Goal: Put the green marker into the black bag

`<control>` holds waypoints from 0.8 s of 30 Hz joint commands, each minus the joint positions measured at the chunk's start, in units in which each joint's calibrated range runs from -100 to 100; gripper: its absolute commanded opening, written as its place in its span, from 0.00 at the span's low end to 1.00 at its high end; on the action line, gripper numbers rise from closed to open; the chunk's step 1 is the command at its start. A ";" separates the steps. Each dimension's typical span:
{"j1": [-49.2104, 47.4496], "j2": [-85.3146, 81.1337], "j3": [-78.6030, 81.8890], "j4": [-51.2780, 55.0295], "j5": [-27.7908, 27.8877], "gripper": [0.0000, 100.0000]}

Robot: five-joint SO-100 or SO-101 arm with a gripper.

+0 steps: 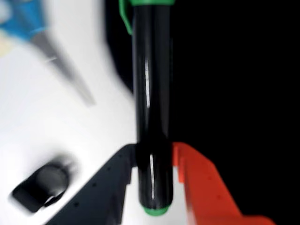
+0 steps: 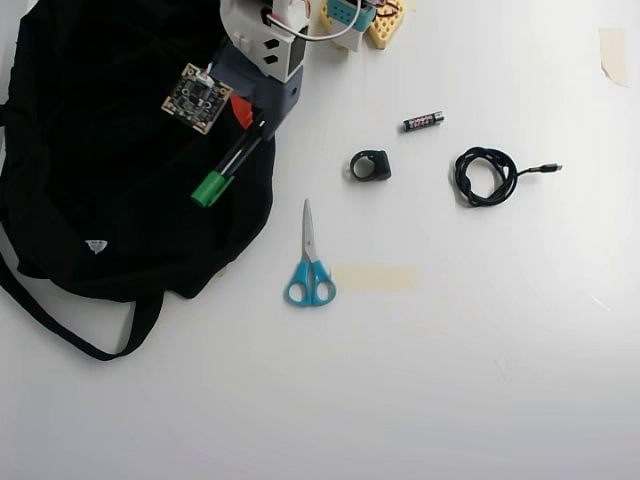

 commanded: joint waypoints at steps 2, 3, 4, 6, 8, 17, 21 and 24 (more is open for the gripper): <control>8.38 -3.03 -1.07 -0.30 0.25 0.02; 11.15 -3.03 -1.07 -0.48 0.15 0.02; 12.42 -3.03 -0.89 -0.48 0.15 0.02; 16.23 -2.94 -0.98 -0.48 0.57 0.02; 21.77 -2.94 -0.89 -4.87 0.41 0.02; 32.31 3.61 13.31 -28.21 0.67 0.02; 30.89 6.43 12.95 -31.74 0.67 0.03; 29.70 6.27 12.95 -31.57 0.67 0.15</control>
